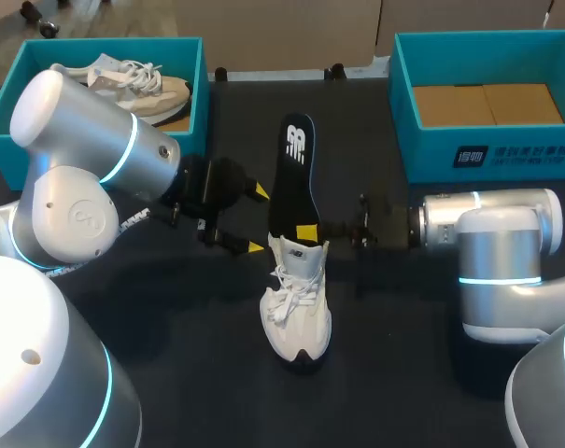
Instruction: Take the shoe out of the shoebox, open the shoe tongue, remove and reinsert the insole, then place the shoe into the shoebox
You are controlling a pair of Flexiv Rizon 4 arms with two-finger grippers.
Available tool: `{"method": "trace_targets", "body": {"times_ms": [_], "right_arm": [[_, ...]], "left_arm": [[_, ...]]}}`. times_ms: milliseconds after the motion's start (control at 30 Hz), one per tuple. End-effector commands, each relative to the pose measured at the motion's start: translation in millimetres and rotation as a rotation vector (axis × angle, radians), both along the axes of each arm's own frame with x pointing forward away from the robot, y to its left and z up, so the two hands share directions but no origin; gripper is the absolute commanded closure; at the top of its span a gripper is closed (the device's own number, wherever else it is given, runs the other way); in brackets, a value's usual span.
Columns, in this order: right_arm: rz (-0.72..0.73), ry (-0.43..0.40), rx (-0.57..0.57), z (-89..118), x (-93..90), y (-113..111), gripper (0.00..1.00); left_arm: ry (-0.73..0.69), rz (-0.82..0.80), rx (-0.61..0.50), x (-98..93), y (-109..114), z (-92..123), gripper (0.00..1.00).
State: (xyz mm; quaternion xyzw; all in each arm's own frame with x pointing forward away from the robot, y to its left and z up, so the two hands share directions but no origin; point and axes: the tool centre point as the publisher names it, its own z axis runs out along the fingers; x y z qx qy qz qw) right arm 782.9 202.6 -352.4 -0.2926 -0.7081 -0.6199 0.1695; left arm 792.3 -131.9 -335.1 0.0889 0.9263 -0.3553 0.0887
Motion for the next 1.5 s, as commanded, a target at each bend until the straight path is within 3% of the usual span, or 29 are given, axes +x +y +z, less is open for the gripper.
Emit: {"method": "trace_targets", "body": {"times_ms": [33, 300, 333, 433, 933, 1367, 1500], "right_arm": [[0.007, 0.014, -0.003, -8, -4.2, 0, 1.00], [0.009, -0.009, -0.011, -1, 3.0, -4, 0.99], [0.010, -0.011, -0.012, 0, 4.0, -4, 0.82], [0.010, -0.018, -0.017, 2, 5.8, -4, 0.76], [0.013, -0.064, -0.033, 13, 13.8, -1, 0.75], [0.021, -0.115, -0.030, 25, 37.7, 4, 0.67], [0.045, -0.096, -0.022, 26, 43.9, 6, 0.70]], "left_arm": [[0.000, 0.002, 0.006, -0.6, -1, 0, 0.00], [0.000, 0.002, 0.006, -0.6, -1, 0, 0.00], [0.000, 0.002, 0.006, -0.6, -1, 0, 0.00], [0.000, 0.002, 0.006, -0.6, -1, 0, 0.00], [0.000, 0.002, 0.006, -0.6, -1, 0, 0.00], [0.000, 0.002, 0.006, -0.6, -1, 0, 0.00], [0.000, 0.002, 0.006, -0.6, -1, 0, 0.00]]}}
